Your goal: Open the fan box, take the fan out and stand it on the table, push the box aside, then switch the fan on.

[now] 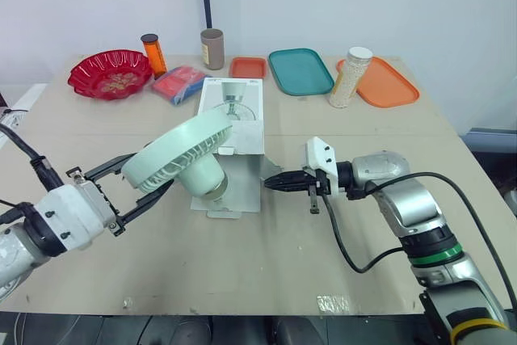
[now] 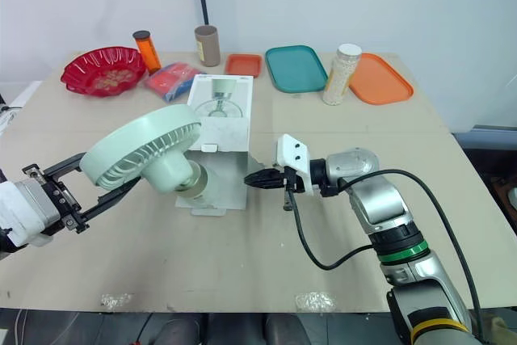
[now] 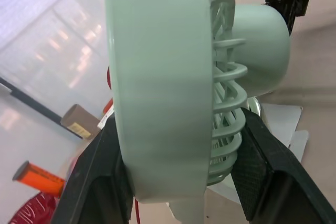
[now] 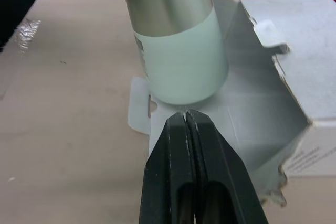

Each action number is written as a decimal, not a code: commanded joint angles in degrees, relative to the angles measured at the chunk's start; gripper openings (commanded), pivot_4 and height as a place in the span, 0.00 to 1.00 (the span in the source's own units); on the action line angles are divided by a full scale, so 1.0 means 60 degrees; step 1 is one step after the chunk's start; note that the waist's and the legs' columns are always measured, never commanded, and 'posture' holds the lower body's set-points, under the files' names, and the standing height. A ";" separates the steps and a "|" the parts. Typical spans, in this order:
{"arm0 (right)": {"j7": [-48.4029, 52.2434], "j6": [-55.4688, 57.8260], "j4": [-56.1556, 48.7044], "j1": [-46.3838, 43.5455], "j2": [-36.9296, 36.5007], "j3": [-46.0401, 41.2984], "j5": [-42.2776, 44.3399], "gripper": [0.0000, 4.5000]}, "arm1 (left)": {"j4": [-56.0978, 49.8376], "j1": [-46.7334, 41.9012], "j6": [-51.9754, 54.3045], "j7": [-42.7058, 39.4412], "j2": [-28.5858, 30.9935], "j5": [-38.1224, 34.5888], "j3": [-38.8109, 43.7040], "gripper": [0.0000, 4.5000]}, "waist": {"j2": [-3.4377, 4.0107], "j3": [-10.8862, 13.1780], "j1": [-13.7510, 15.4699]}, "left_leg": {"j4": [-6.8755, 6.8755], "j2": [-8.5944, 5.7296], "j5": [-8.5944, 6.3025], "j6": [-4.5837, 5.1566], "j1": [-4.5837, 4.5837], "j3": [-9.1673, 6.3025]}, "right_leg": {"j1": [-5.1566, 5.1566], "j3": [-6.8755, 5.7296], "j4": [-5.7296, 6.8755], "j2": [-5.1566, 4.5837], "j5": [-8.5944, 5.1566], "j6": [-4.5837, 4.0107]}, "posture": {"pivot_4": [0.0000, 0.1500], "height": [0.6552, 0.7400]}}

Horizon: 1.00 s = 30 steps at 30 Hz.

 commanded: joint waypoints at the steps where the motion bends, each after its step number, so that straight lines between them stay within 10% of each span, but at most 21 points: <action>1: 0.0089 -0.0269 0.0220 -0.0383 0.0176 -0.0019 -0.0027 0.00 | -0.0265 -0.0389 0.1137 -0.0546 -0.0420 -0.0408 0.1445 0.43 | -0.0001 0.0001 -0.0005 | 0.0002 0.0001 0.0000 0.0000 0.0001 0.0000 | 0.0000 0.0001 0.0002 0.0003 0.0000 -0.0001 | 1.00 1.00; 18: 0.0176 -0.0394 0.0566 -0.0766 0.0672 -0.0023 -0.0023 0.00 | -0.0367 -0.2060 0.5831 -0.0350 -0.1677 -0.1877 0.4523 0.43 | -0.0007 0.0000 0.0002 | 0.0016 0.0010 -0.0004 0.0007 -0.0002 -0.0016 | 0.0002 -0.0003 0.0004 0.0017 -0.0001 -0.0007 | 1.00 1.00; 30: -0.0732 0.0655 -0.0062 -0.1302 0.1056 -0.0382 0.0280 0.00 | 0.1755 -0.2604 0.6412 -0.1937 -0.1319 -0.0300 0.4797 0.43 | -0.0007 0.0001 -0.0026 | 0.0011 0.0016 -0.0006 0.0007 -0.0004 -0.0014 | -0.0006 -0.0003 0.0002 0.0021 -0.0004 -0.0015 | 1.00 1.00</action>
